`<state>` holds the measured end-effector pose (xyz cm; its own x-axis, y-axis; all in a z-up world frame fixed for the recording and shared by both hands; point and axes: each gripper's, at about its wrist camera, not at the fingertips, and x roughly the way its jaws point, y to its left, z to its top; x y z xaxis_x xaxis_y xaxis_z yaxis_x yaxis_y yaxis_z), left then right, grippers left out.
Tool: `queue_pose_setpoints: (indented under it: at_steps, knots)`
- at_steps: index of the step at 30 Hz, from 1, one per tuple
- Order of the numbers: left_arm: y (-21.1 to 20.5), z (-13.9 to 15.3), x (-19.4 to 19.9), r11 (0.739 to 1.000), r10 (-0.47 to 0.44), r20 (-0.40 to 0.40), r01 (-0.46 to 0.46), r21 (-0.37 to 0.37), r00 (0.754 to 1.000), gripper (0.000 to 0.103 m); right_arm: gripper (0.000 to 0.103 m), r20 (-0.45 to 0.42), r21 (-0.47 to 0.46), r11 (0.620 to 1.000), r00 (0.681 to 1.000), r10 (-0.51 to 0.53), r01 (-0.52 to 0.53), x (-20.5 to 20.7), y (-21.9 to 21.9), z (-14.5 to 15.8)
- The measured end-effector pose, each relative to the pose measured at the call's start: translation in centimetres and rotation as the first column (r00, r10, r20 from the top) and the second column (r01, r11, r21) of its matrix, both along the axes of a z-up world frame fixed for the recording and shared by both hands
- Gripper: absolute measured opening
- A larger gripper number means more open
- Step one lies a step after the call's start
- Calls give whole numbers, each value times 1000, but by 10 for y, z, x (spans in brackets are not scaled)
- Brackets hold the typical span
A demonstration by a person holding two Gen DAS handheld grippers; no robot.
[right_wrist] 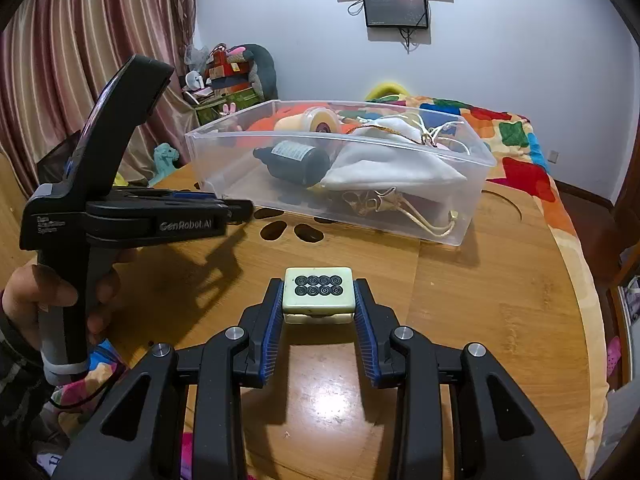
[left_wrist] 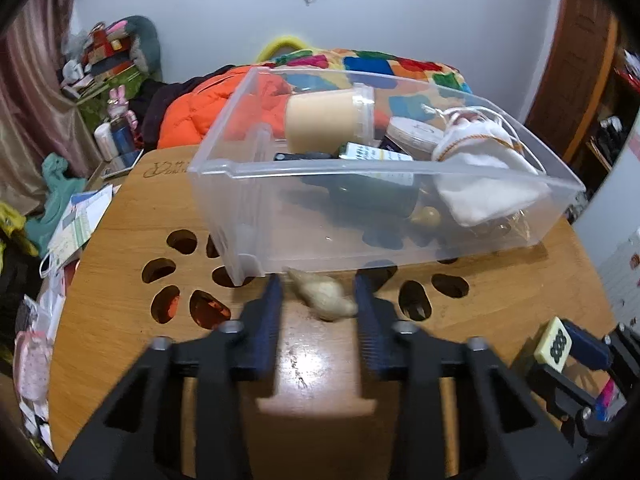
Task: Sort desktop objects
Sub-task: 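Grasp the seashell with the left tool while the right tool lifts the block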
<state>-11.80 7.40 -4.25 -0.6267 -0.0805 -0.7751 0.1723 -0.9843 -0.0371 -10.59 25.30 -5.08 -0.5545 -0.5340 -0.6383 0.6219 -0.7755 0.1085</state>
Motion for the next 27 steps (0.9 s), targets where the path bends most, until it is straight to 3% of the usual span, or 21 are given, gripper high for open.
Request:
queue_pose_setpoints:
  at_steps: [11,14,27]
  knots:
    - [4,0,6,999,-18,-14,18,-35,1000,27,31,6,-18,1000,1000,-3,4,1,5,1]
    - [3,1,9,999,-20,-20,19,-40,1000,21,31,10,-24,1000,1000,-9,9,0,6,1]
    - [0,15,39,998,-58,-64,56,-33,996,20,31,0,-12,1000,1000,-22,22,2,2,6]
